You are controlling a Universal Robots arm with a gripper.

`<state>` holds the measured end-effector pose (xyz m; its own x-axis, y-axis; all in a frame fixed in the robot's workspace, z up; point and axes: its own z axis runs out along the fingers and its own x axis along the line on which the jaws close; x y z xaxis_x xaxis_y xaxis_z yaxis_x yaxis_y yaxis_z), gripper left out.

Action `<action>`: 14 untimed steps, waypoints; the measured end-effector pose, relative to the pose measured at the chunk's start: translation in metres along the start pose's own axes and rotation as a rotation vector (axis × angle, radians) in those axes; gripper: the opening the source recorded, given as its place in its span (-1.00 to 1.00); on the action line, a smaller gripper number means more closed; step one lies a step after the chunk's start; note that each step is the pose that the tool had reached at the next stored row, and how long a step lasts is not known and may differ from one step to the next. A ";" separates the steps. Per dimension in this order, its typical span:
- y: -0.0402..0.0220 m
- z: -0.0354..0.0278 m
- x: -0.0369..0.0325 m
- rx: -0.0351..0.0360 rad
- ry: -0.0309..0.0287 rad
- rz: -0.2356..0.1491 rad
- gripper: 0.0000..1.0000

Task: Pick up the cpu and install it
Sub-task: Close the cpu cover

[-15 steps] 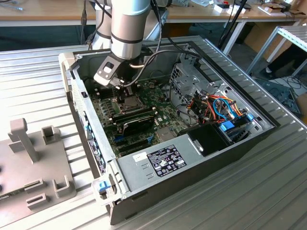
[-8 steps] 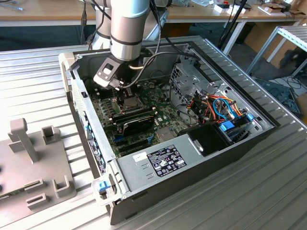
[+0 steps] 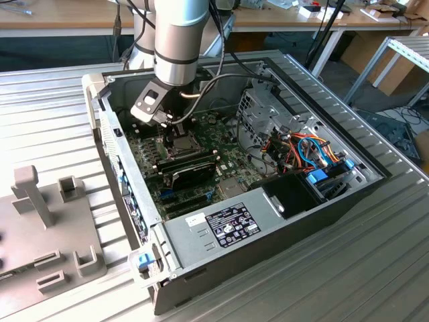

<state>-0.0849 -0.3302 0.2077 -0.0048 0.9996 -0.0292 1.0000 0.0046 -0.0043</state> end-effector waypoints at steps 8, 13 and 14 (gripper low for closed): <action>0.0000 0.0012 0.0000 0.0001 -0.0002 0.000 -0.79; 0.0000 0.0013 0.0000 0.0000 -0.0001 0.000 -0.79; 0.0000 0.0014 0.0000 0.0001 -0.0001 0.000 -0.79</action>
<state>-0.0849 -0.3302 0.2063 -0.0048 0.9996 -0.0293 1.0000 0.0046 -0.0044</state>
